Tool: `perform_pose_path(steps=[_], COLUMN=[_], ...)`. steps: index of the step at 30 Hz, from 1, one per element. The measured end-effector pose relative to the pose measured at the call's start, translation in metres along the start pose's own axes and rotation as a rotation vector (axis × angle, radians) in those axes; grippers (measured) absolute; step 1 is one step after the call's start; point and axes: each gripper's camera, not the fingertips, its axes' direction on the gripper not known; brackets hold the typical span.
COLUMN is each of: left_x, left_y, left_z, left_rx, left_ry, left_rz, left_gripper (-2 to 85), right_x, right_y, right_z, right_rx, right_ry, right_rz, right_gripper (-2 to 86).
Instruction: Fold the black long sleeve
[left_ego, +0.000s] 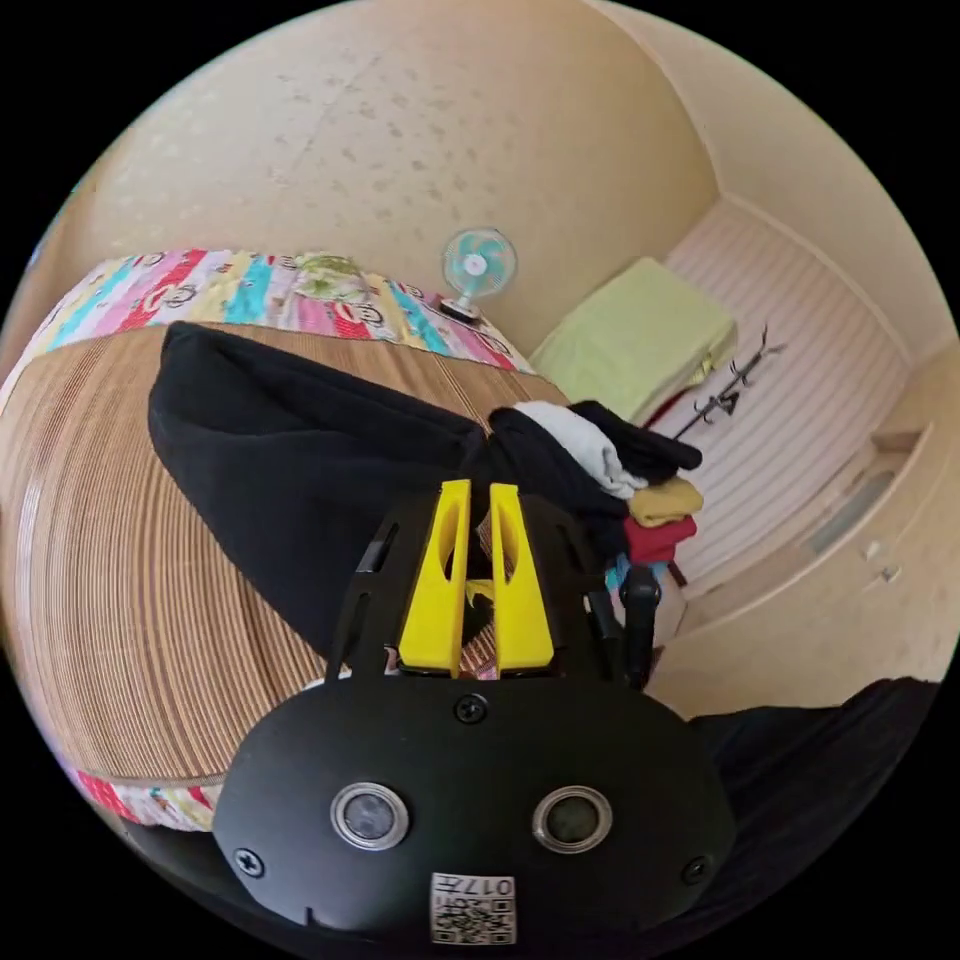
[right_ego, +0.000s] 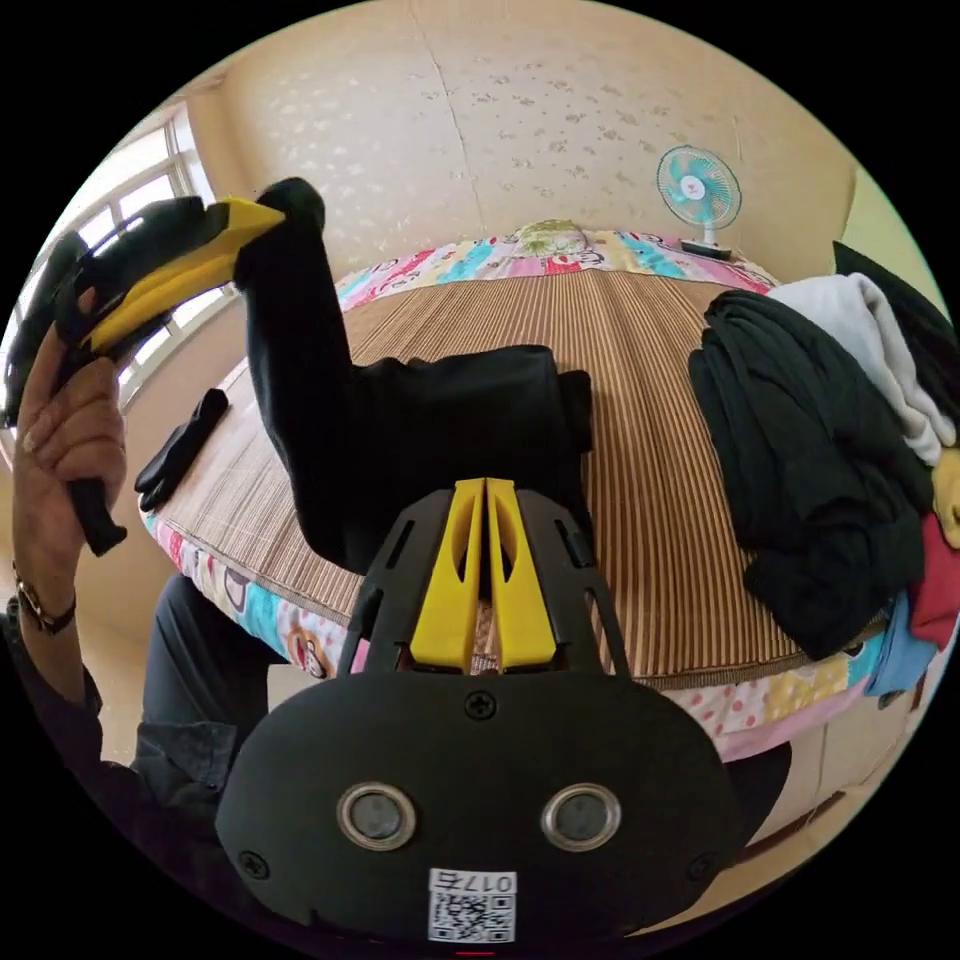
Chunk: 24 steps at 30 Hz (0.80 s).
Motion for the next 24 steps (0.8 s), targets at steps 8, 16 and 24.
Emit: perform_pose_path(steps=[8, 16, 24], left_x=[0.060, -0.029, -0.045], left_y=[0.051, 0.063, 0.076], left_z=[0.006, 0.042, 0.044], left_rx=[0.013, -0.157, -0.232], left_ry=[-0.174, -0.300, -0.316], left_rz=[0.116, -0.175, -0.219], left_gripper=[6.0, 8.0, 8.0], right_x=[0.108, 0.078, 0.024], right_y=[0.042, 0.021, 0.018], right_z=[-0.041, -0.039, 0.047], right_rx=[0.018, 0.168, -0.199], right_ry=[-0.185, -0.415, -0.006], right_rz=[0.230, 0.121, -0.198], right_gripper=[4.3, 10.2, 9.1])
